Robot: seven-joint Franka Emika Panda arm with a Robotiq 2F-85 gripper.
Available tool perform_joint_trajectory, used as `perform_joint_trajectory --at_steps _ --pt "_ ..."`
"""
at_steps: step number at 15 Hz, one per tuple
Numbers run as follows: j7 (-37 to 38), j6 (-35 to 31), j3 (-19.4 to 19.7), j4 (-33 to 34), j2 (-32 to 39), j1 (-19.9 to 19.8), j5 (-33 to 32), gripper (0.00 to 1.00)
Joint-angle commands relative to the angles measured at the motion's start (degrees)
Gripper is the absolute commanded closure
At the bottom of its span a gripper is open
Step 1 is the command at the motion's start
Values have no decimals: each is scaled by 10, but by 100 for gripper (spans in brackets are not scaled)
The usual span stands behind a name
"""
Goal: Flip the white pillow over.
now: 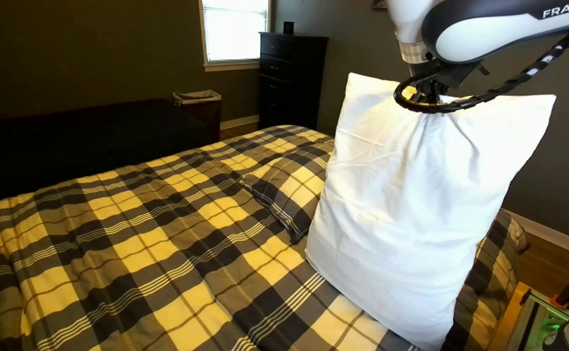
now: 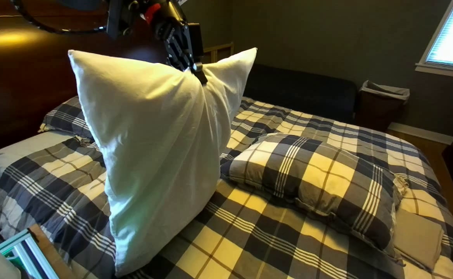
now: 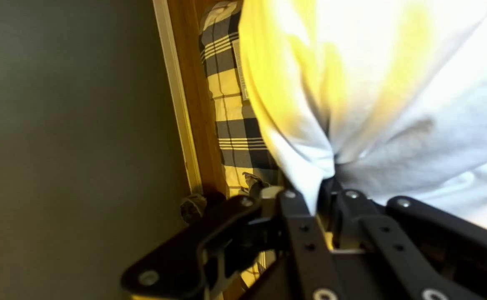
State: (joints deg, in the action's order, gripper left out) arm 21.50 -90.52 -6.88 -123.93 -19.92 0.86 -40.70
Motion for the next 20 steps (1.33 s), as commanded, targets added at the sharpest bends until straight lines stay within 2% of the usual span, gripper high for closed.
perform_joint_trajectory --at_steps 1,8,15,20 --pt "3 -11 12 -23 -10 -3 -25 55" --pt "21 -5 11 -23 -7 -1 -41 2" --pt "45 -4 1 -53 8 14 1 0" --pt "70 -52 -9 -107 22 33 60 0"
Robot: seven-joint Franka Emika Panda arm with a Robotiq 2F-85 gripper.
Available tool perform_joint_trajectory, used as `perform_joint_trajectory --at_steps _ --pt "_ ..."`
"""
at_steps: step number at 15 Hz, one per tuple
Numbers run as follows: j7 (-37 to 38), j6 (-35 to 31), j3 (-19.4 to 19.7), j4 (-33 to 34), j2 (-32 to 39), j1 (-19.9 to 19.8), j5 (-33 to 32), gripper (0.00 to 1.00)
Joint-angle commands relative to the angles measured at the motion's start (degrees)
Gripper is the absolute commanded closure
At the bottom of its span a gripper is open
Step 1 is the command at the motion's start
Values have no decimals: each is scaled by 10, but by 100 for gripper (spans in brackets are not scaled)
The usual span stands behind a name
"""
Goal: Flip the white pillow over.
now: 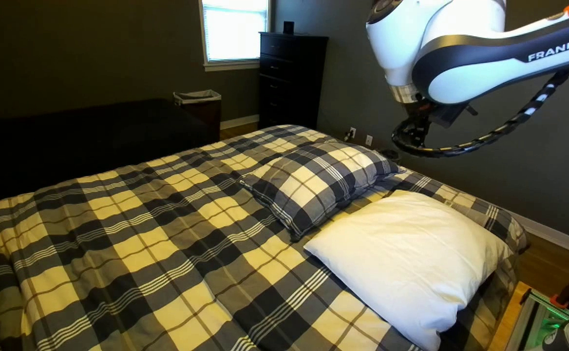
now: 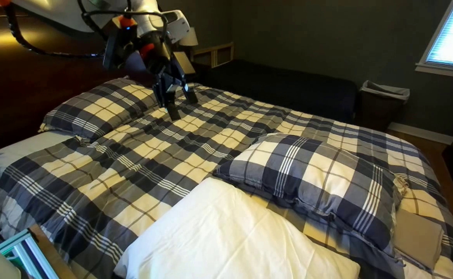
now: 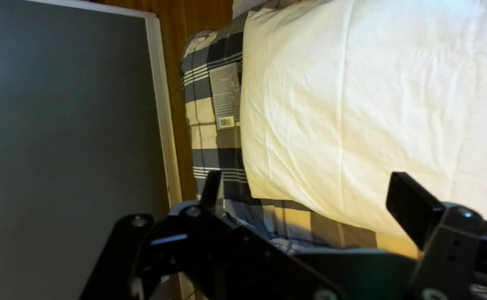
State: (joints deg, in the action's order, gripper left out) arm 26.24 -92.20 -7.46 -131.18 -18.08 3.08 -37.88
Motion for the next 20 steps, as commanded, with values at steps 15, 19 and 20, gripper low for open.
perform_joint_trajectory --at_steps 15,19,20 --pt "16 -288 11 -180 -67 -15 96 0" --pt "-17 -288 48 -191 -131 -48 118 0" --pt "-23 -283 55 -190 -144 -58 122 0"
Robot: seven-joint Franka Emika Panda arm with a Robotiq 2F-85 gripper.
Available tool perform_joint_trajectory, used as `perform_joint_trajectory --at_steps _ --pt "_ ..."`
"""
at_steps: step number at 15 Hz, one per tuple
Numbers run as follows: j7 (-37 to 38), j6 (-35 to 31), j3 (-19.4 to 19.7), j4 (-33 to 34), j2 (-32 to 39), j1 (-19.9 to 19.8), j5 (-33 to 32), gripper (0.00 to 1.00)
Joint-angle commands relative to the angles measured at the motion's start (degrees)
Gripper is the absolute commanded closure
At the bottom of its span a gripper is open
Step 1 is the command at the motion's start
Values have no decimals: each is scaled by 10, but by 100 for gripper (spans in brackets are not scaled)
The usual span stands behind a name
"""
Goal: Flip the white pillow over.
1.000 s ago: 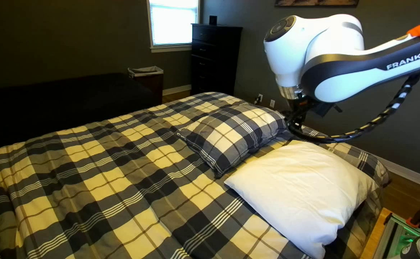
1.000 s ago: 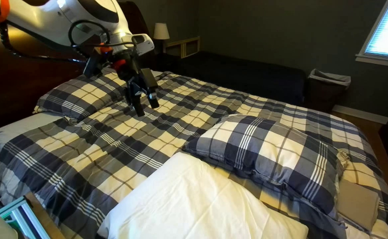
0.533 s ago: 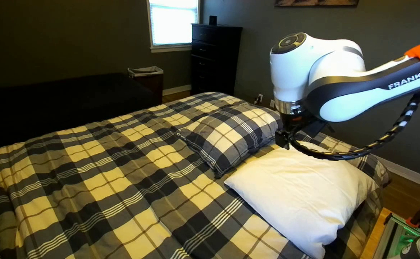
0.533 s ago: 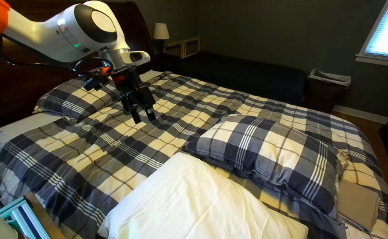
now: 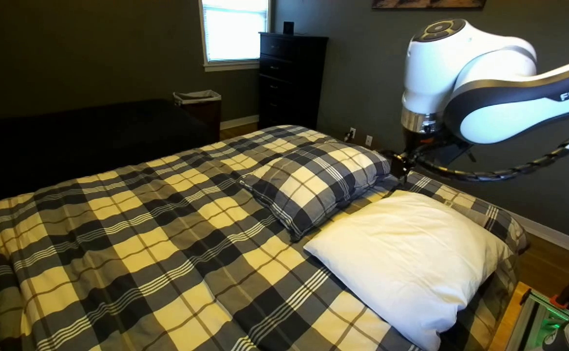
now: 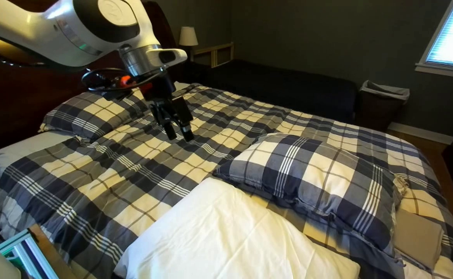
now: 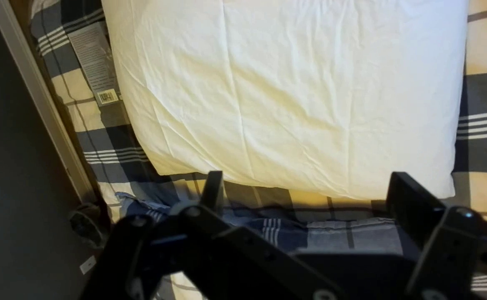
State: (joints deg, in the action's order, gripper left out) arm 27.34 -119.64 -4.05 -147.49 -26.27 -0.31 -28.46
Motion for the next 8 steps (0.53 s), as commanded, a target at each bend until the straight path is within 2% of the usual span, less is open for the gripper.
perform_joint_trajectory --at_steps 1,4,5,8 --pt "-39 -7 27 -26 -74 -34 30 0" --pt "-61 -3 40 -23 -97 -58 37 0" --pt "-47 -3 21 -3 -68 -62 27 0" --pt "-57 -3 26 -7 -83 -71 31 0"
